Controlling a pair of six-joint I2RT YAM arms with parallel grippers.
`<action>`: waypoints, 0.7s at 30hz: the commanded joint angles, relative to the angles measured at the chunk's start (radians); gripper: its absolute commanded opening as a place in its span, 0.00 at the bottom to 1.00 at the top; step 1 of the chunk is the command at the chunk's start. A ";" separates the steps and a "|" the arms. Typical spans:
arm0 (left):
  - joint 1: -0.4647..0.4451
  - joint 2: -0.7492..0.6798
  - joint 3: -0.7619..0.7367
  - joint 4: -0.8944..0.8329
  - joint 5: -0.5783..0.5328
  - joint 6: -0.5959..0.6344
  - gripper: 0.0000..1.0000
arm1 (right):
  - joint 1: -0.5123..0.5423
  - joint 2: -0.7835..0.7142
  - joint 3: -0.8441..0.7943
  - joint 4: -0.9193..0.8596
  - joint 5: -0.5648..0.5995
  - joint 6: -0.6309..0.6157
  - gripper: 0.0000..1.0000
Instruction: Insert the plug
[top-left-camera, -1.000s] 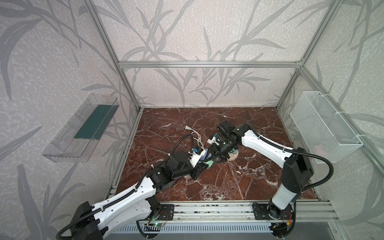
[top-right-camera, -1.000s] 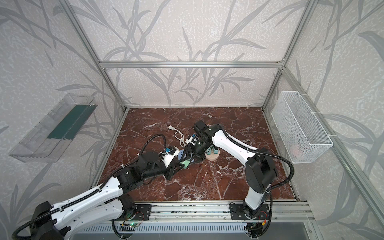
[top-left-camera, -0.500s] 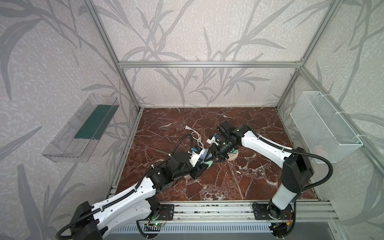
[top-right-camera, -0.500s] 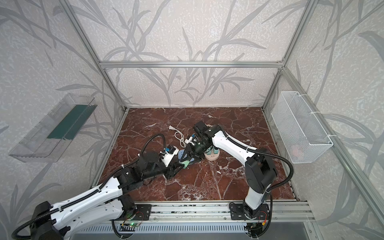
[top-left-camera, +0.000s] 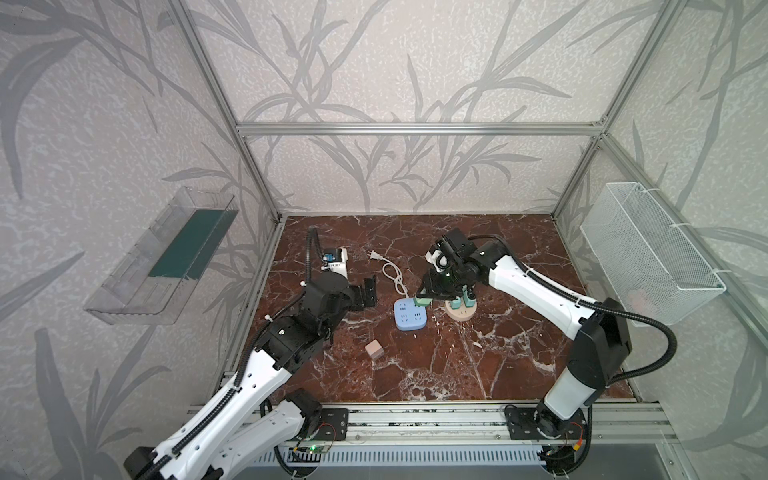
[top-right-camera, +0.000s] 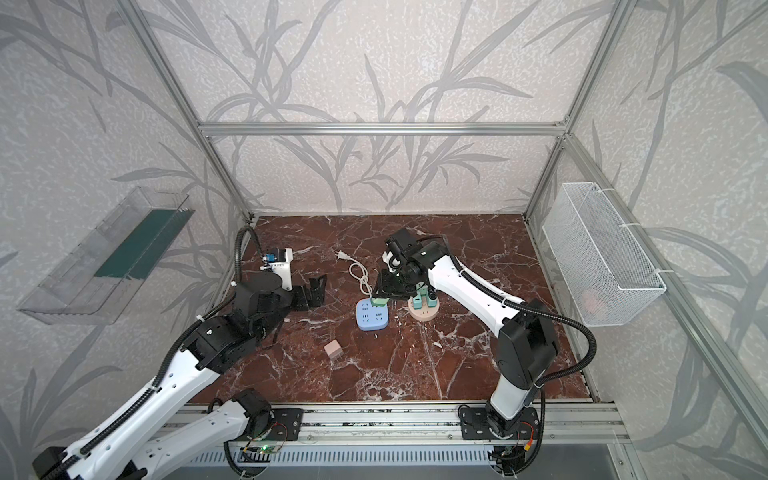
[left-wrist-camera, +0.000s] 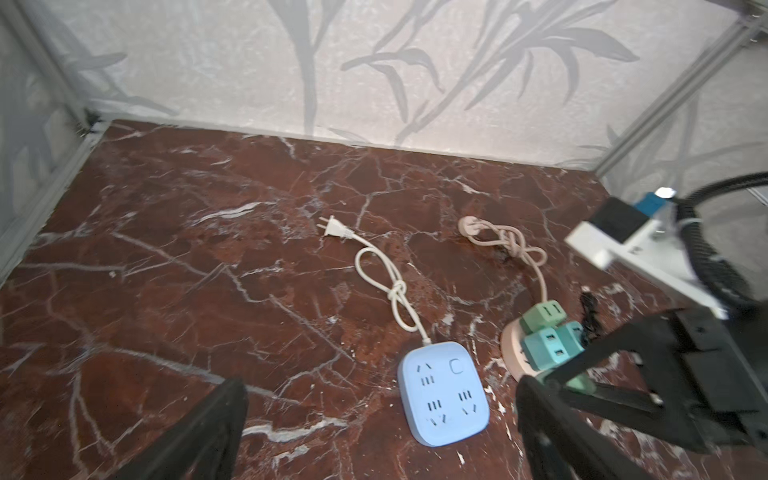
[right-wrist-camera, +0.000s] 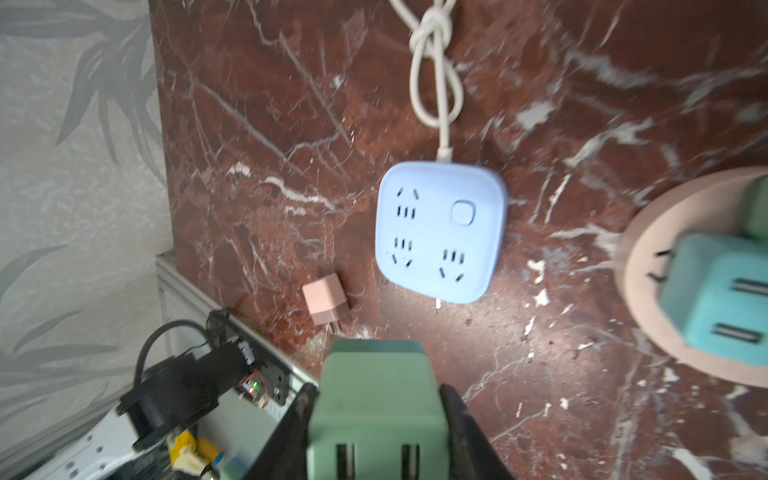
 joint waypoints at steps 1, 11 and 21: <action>0.098 0.007 -0.045 -0.017 0.097 -0.102 0.99 | 0.056 -0.006 0.110 -0.038 0.307 -0.007 0.00; 0.262 0.065 -0.140 0.070 0.215 -0.231 0.93 | 0.171 0.160 0.304 -0.133 0.537 0.059 0.00; 0.281 0.066 -0.175 0.084 0.219 -0.224 0.94 | 0.206 0.300 0.391 -0.149 0.576 0.136 0.00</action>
